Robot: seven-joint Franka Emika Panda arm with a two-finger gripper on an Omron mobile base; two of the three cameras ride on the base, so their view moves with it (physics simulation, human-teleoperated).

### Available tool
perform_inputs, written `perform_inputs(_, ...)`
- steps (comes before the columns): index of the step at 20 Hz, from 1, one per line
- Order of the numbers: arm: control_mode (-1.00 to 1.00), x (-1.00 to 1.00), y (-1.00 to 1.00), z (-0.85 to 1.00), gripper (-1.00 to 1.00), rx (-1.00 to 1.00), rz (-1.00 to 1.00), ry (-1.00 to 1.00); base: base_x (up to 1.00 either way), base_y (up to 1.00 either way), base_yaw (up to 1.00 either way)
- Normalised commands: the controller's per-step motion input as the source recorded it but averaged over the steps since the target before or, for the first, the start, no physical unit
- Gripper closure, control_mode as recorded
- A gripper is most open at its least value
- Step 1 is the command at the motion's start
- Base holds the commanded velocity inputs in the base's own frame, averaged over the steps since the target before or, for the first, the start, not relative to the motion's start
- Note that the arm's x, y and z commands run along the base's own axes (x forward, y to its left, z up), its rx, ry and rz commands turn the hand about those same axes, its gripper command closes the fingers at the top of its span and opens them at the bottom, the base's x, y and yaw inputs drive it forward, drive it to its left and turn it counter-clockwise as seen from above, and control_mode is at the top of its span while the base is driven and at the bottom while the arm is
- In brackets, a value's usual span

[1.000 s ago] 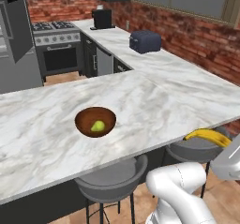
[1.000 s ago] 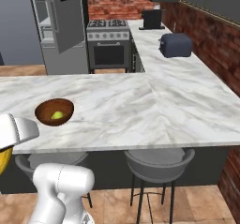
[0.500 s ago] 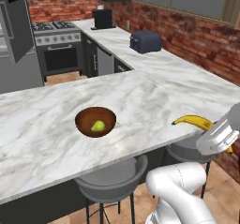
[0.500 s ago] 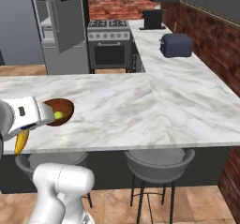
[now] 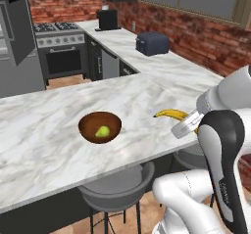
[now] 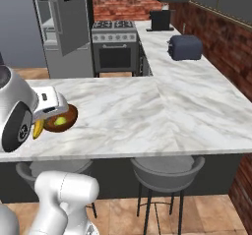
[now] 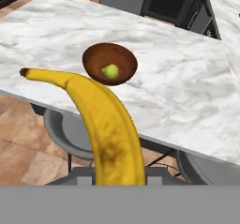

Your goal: Retrieve the pear and banana from the fridge and place them into the bowl on the dining table.

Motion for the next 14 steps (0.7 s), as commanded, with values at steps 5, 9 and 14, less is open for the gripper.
perform_inputs(5,-1.0,0.71,0.51,-0.27,1.0,0.0,0.03,0.1,0.0,0.0,0.0)
perform_inputs(9,-1.0,0.81,0.47,-0.28,1.0,0.0,0.0,0.13,0.0,0.0,0.0)
perform_inputs(14,-1.0,0.87,0.45,-0.34,1.0,0.0,0.0,0.15,0.0,0.0,0.0)
